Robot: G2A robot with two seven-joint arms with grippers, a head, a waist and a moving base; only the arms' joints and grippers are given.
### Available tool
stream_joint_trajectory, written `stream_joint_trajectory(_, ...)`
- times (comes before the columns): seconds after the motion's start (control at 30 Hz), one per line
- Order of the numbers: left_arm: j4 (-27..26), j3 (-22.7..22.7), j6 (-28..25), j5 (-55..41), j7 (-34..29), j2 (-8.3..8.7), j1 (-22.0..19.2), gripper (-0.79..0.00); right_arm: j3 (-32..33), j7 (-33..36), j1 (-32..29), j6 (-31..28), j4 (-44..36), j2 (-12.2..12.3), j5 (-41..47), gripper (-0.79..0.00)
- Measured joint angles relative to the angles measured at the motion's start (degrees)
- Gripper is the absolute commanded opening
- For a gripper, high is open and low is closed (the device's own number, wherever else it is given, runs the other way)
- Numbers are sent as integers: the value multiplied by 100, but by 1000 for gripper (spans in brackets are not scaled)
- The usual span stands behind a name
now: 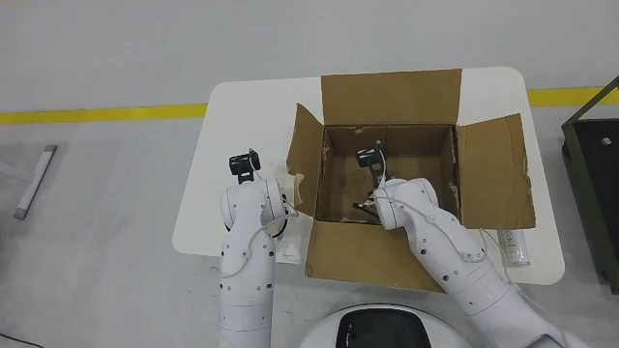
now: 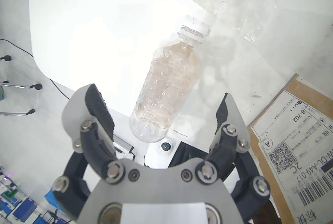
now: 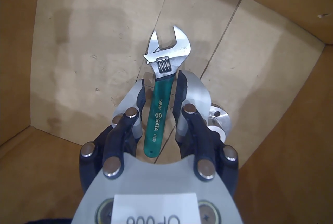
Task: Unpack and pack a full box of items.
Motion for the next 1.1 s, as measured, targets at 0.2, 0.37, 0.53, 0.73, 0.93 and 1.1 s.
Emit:
stream_joint_trajectory(0.2,0,0,0,0,0,0,0,0,-1,-15,14,-14,99,-30,-30,-563)
stream_joint_trajectory(0.37,0,0,0,0,0,0,0,0,4,-42,40,-25,215,-58,-21,-763)
stream_joint_trajectory(0.53,0,0,0,0,0,0,0,0,16,-61,58,-8,262,-84,-21,-785)
stream_joint_trajectory(0.73,0,0,0,0,0,0,0,0,112,-137,15,29,71,-98,18,-785)
stream_joint_trajectory(0.93,0,0,0,0,0,0,0,0,464,-344,-219,-5,-567,-76,429,-785)
stream_joint_trajectory(1.1,0,0,0,0,0,0,0,0,996,-539,-596,-201,-1291,-16,1064,-785)
